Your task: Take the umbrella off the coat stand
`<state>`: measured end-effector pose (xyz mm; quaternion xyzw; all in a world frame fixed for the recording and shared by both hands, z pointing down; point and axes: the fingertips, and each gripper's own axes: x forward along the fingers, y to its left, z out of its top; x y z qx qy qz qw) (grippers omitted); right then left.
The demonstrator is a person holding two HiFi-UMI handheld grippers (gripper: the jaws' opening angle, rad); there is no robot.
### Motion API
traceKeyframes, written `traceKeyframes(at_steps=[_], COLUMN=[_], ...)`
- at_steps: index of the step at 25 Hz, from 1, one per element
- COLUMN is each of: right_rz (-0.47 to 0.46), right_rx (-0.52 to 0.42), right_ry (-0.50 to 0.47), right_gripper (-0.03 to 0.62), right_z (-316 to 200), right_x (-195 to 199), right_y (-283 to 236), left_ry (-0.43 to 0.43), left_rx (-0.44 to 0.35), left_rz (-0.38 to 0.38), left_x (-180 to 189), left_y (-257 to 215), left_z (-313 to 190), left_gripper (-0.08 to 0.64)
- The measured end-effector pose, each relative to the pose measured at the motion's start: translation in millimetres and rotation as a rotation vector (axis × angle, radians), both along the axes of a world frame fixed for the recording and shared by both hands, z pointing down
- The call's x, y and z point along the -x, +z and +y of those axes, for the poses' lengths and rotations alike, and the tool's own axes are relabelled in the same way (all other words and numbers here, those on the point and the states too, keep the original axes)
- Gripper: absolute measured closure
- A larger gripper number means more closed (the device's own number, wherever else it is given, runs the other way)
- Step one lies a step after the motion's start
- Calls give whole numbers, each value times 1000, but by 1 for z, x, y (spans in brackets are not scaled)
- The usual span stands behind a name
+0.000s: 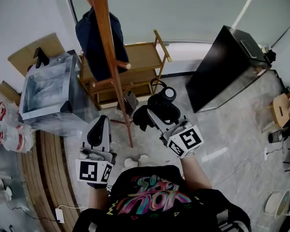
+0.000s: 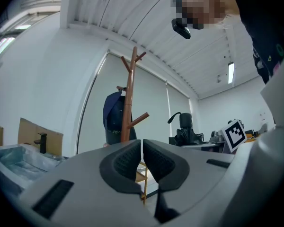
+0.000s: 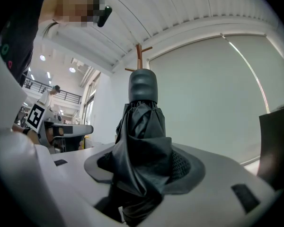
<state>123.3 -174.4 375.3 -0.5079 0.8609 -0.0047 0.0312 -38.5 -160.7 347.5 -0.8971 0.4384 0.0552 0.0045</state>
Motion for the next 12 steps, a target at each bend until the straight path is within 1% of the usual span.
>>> traceKeyframes(at_steps=[7, 12], right_rz=[34, 42], right_rx=[41, 58], right_ry=[49, 104], right_gripper=[325, 325], right_z=[29, 44], right_x=[-26, -50], right_y=[12, 14], left_ry=[47, 66], left_rx=[7, 15], left_rz=[-5, -8], left_x=[-15, -25], left_y=[4, 9], left_z=[-1, -2], left_gripper=[526, 526])
